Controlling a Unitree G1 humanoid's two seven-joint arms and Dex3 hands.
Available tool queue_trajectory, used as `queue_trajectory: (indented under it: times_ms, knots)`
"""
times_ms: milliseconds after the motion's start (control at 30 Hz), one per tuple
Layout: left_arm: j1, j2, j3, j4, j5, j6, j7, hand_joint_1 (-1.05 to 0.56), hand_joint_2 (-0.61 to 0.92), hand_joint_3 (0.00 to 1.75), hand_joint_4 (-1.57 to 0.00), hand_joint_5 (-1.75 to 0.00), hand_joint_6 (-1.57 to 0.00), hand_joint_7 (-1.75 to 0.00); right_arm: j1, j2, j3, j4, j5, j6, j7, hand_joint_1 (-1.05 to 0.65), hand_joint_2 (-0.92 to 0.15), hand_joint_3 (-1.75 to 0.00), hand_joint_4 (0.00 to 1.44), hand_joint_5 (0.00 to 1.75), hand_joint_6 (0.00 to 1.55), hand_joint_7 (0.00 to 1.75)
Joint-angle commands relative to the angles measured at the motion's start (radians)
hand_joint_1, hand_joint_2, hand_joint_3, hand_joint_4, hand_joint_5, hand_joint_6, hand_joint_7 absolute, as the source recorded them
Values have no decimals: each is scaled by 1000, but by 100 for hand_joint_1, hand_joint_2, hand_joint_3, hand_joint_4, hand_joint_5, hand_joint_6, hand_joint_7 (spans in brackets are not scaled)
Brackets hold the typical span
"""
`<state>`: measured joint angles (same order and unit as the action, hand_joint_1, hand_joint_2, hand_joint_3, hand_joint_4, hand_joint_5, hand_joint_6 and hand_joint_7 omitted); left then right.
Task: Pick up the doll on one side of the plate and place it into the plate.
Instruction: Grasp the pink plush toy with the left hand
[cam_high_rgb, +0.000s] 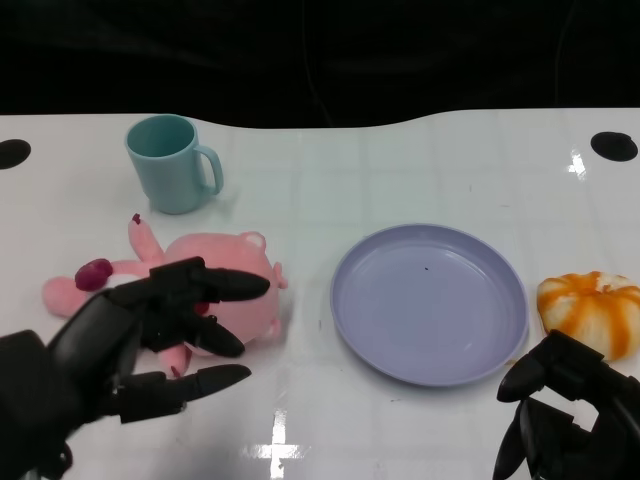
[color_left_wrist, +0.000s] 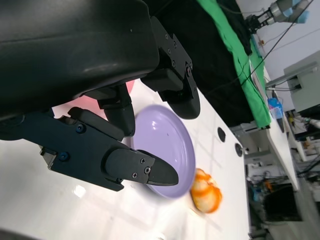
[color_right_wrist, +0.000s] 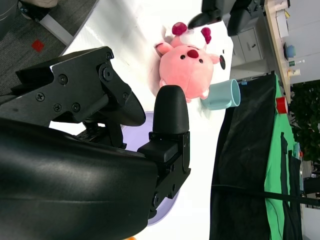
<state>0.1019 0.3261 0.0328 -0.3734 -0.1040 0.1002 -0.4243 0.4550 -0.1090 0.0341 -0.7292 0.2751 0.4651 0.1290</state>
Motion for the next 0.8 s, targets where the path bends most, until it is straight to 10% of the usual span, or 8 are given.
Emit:
queue_trajectory:
  times_ms: [33, 800]
  knots:
    - [-44, 44, 16, -2, 69, -47, 25, -52, 92, 5, -28, -81, -38, -20, 5, -5, -4, -14, 2, -13, 1, -6, -73, -126, 64, 175, 39, 175]
    - [-287, 337, -137, 106, 816, -67, 39, -81, 92, 4, -16, -46, -20, 0, 29, -9, 1, -45, -5, -2, -8, -6, -71, -127, 65, 175, 40, 175]
